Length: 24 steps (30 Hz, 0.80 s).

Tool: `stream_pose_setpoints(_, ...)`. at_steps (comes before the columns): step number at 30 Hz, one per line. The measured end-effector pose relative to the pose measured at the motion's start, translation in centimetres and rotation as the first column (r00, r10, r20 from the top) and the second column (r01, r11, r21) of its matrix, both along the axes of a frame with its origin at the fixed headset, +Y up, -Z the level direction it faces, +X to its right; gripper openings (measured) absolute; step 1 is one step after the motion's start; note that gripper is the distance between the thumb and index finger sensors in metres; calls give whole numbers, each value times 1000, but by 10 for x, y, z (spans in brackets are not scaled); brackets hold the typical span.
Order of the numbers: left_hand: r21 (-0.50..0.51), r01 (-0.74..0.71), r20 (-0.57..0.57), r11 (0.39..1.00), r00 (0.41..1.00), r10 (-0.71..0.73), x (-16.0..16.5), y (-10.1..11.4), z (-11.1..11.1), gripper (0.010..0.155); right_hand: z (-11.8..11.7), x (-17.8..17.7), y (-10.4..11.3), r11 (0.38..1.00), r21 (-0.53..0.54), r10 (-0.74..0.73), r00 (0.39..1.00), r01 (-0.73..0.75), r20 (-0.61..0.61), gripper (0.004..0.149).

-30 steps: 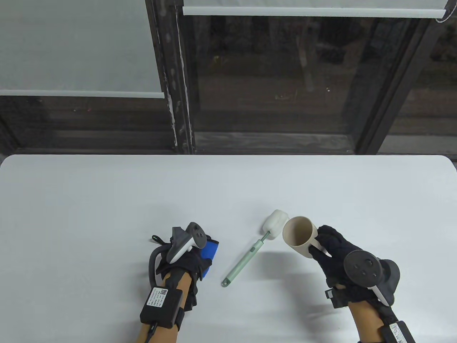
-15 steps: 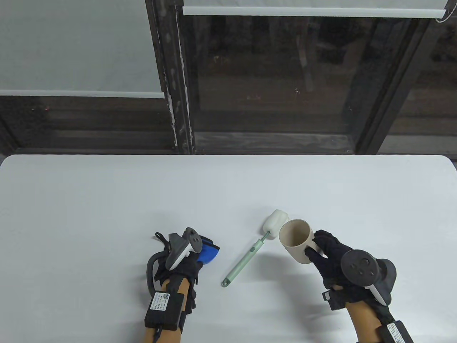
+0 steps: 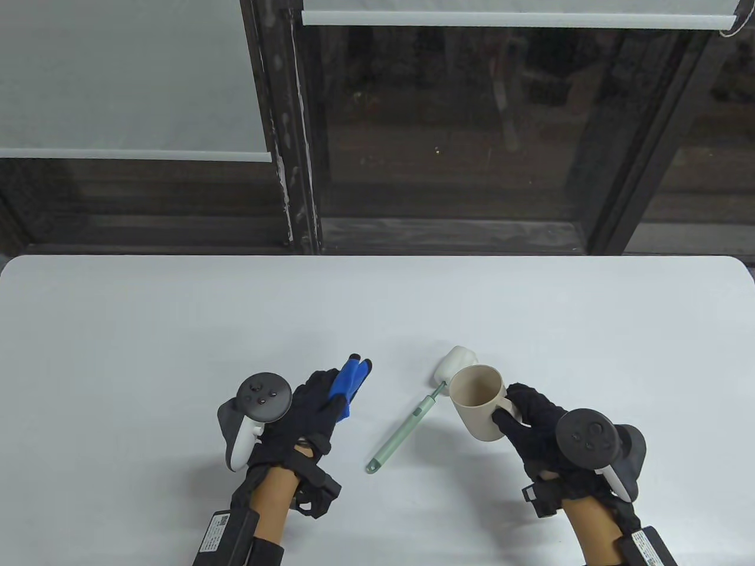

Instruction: Brush the water cup with the cup brush

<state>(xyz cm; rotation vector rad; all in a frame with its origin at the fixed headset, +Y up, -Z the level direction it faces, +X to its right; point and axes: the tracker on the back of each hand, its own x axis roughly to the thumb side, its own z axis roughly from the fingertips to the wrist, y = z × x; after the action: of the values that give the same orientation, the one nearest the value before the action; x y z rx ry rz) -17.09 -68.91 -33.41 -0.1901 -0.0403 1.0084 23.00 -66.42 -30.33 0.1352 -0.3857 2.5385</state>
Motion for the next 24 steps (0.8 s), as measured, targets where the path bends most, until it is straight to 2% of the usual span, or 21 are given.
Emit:
stream_pose_setpoints(4, 87, -159, 87, 983, 985, 151, 16, 4, 13, 61, 4, -6, 3, 994, -33, -108, 992, 106, -62, 41)
stream_pose_setpoints(8, 110, -261, 166, 959, 956, 241, 30, 8, 24, 61, 10, -15, 6, 980, -92, -189, 971, 177, -144, 41)
stream_pose_setpoints(11, 134, -307, 214, 942, 937, 275, 42, 11, 31, 62, 13, -23, 8, 964, -113, -257, 949, 239, -185, 41)
stream_pose_setpoints(19, 188, -391, 377, 901, 876, 302, 80, 14, 47, 66, 16, -39, 3, 907, -287, -385, 884, 309, -264, 41)
stream_pose_setpoints(21, 193, -412, 354, 891, 876, 328, 86, 12, 49, 68, 15, -40, 1, 887, -297, -430, 865, 353, -258, 40)
stream_pose_setpoints(24, 256, -302, 298, 918, 928, 222, 87, 15, 52, 70, 17, -44, 0, 889, -312, -422, 865, 335, -272, 40)
